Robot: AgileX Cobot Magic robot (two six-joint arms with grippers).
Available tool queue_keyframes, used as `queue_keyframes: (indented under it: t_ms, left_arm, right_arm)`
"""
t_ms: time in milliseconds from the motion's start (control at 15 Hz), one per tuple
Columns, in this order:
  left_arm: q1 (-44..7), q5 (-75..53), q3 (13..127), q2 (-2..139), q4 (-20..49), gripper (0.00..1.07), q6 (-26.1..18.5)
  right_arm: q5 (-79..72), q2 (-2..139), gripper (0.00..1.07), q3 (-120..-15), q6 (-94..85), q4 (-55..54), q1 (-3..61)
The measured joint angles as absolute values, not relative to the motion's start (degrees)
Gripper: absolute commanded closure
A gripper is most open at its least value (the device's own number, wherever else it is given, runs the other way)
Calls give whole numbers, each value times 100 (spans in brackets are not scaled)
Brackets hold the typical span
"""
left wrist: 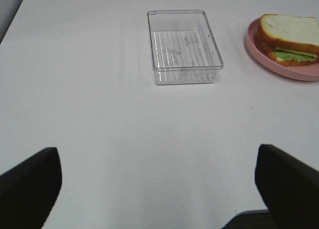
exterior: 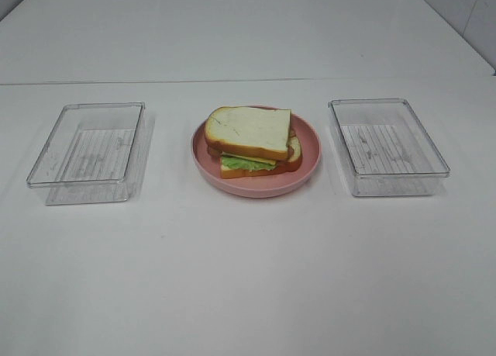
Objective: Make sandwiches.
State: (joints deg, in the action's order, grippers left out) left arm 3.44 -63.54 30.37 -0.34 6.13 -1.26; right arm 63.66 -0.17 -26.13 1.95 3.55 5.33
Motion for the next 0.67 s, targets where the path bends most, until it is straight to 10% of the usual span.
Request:
queue_keyframes:
  t_ms: [667]
  left_arm:
    - [344,-6251,2985,-34,498,6,-218]
  right_arm:
    - [6366,-17,9,-2613,195,355,533]
